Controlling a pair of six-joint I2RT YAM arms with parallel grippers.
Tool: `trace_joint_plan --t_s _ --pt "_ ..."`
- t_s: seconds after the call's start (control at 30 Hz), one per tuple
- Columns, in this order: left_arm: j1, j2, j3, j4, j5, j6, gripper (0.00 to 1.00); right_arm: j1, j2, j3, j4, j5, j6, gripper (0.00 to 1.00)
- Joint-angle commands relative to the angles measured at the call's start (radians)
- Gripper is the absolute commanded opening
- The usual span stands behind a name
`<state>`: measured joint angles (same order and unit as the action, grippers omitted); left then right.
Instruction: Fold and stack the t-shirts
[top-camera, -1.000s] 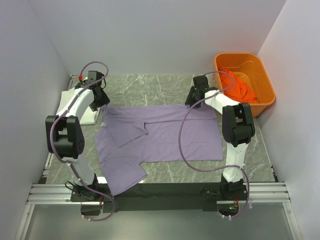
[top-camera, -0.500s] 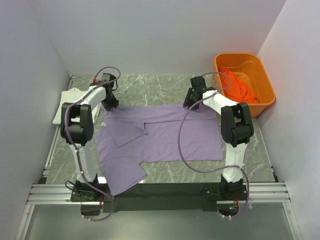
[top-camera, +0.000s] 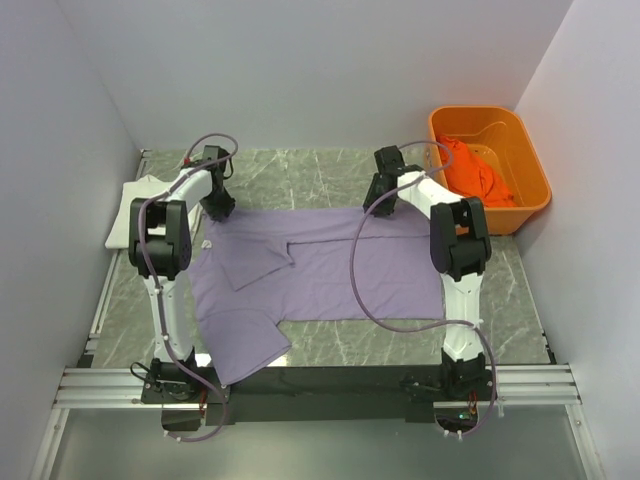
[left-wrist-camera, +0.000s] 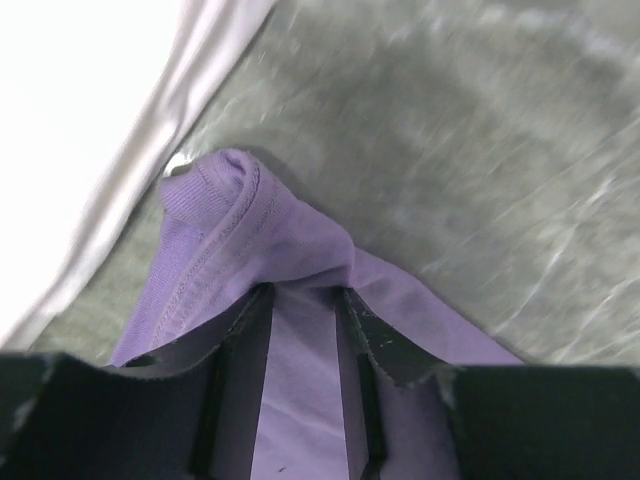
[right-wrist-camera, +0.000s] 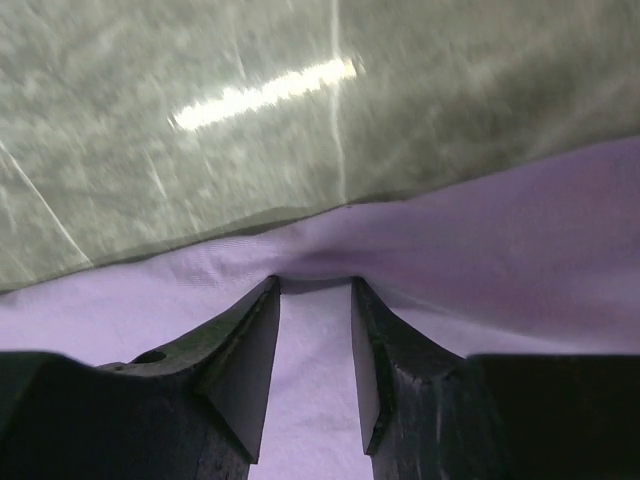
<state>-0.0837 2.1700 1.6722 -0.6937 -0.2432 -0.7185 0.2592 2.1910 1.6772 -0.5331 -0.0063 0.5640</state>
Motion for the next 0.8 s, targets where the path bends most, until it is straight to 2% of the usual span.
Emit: trace_joint_plan --t_s 0.0,0.2,0.3,0.4,0.6,0.67,0.77 --pt "0.021 0.086 0.047 0.019 0.005 -0.007 0.38 0.0 0.068 0.107 -0.041 0.022 0.001 0.42" --pt "0.042 0.18 0.176 0.0 0.027 0.017 0.41 -0.021 0.176 0.282 -0.082 0.014 -0.007 0.42" --pt "0.044 0.194 0.225 0.003 0.06 0.028 0.46 -0.034 0.214 0.358 -0.087 0.009 -0.015 0.42" --pt "0.044 0.145 0.233 0.026 0.093 0.033 0.52 -0.037 0.214 0.409 -0.079 -0.023 -0.047 0.43" --pt "0.042 -0.106 0.157 0.045 0.142 0.005 0.69 -0.035 0.018 0.288 0.018 -0.029 -0.081 0.43" --pt "0.039 -0.235 0.077 0.043 0.137 -0.007 0.75 -0.035 -0.071 0.222 0.024 -0.032 -0.085 0.43" --pt "0.038 -0.41 -0.063 0.007 0.087 -0.022 0.8 -0.032 -0.203 0.092 0.03 -0.021 -0.082 0.44"
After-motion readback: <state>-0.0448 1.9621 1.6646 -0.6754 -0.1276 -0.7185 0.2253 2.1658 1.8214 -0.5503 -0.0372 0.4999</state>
